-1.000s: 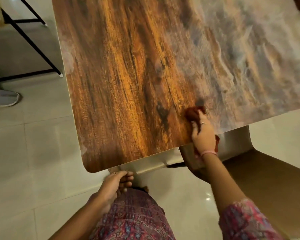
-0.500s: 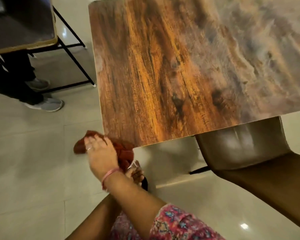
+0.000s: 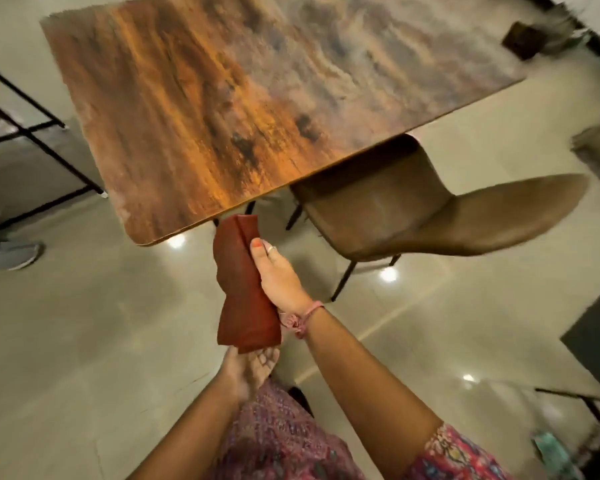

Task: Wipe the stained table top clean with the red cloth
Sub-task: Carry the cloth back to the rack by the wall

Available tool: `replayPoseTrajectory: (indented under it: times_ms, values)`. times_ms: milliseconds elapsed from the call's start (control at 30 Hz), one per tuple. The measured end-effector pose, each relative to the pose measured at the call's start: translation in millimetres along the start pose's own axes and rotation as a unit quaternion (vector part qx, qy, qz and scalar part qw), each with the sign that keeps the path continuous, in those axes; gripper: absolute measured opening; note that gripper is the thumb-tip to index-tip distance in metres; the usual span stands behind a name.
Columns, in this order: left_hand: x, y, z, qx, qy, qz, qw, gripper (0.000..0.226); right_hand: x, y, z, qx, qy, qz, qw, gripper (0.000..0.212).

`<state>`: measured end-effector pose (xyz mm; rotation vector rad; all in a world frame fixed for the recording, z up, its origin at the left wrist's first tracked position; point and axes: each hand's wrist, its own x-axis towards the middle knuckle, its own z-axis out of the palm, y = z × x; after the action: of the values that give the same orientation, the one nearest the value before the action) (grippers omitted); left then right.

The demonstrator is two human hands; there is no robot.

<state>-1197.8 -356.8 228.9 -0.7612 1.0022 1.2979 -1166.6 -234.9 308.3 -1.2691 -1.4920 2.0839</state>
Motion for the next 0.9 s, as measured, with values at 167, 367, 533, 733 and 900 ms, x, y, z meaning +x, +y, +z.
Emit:
replayPoseTrajectory:
  times_ms: [167,367,533,733,900]
  values:
    - [-21,-49,54,0.040,-0.117,0.011,0.992,0.047,-96,14,-68,0.227,0.129,0.046,0.964,0.033]
    - [-38,-114,103,0.315,-0.238,-0.200,0.897,0.094,-189,55,-147,0.332,0.267,0.036,0.904,0.041]
    - [-45,-176,136,0.445,-0.285,-0.239,0.815,0.075,-237,81,-207,0.358,0.391,0.029,0.848,0.034]
    - [-32,-236,199,0.601,-0.283,-0.171,0.727,0.047,-268,101,-279,0.358,0.475,0.053,0.802,0.042]
    - [-17,-288,265,0.656,-0.299,-0.166,0.673,0.048,-274,98,-337,0.358,0.533,0.059,0.764,0.037]
